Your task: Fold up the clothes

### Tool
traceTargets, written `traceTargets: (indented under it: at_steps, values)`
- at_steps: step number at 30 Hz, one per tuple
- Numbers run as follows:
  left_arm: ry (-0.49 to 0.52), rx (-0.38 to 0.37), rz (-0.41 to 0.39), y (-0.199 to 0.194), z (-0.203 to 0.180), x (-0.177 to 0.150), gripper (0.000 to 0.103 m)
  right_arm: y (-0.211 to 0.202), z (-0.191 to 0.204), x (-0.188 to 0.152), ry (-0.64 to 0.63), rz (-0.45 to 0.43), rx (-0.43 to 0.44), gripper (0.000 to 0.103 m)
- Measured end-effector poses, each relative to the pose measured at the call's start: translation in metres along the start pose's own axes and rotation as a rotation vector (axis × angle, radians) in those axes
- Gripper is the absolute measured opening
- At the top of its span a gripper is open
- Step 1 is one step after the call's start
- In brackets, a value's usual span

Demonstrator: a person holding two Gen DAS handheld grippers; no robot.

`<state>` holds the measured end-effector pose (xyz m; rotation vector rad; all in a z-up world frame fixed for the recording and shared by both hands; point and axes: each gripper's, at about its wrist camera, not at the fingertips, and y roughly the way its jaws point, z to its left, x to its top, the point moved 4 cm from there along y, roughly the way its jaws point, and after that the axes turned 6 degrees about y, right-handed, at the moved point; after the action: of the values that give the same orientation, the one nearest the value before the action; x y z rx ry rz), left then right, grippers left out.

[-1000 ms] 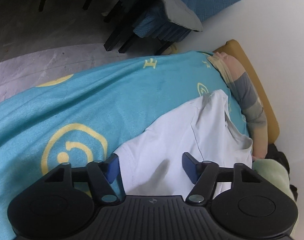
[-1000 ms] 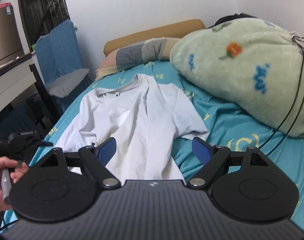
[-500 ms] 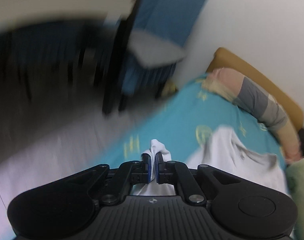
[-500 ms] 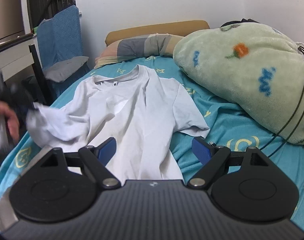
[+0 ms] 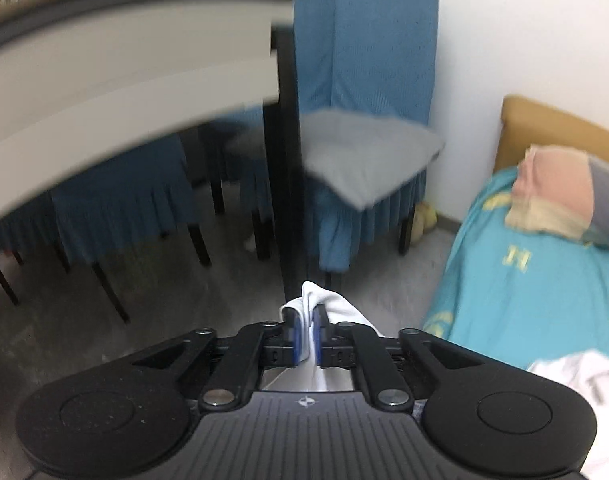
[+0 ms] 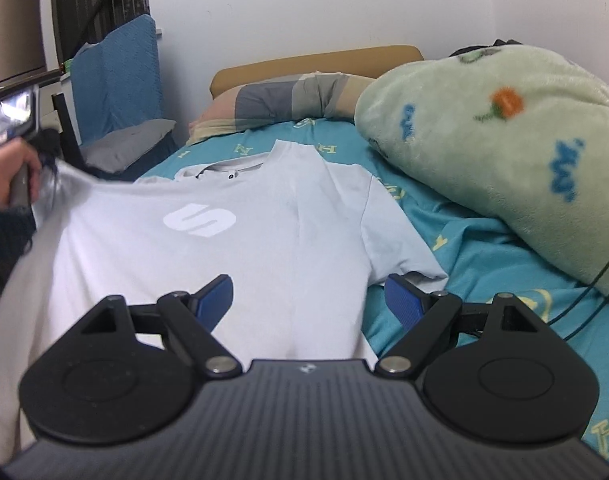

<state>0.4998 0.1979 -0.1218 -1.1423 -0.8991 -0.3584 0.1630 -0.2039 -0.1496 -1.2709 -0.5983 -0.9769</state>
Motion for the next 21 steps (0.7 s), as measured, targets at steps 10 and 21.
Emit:
traceTargets:
  at_steps: [10, 21]
  values:
    - [0.100, -0.271, 0.186, -0.084, 0.049, -0.072, 0.055, -0.002, 0.013, 0.006, -0.027, -0.031, 0.027, 0.084]
    - [0.210, -0.661, 0.672, -0.253, 0.095, -0.245, 0.060, -0.068, -0.015, 0.009, 0.092, -0.026, 0.024, 0.084]
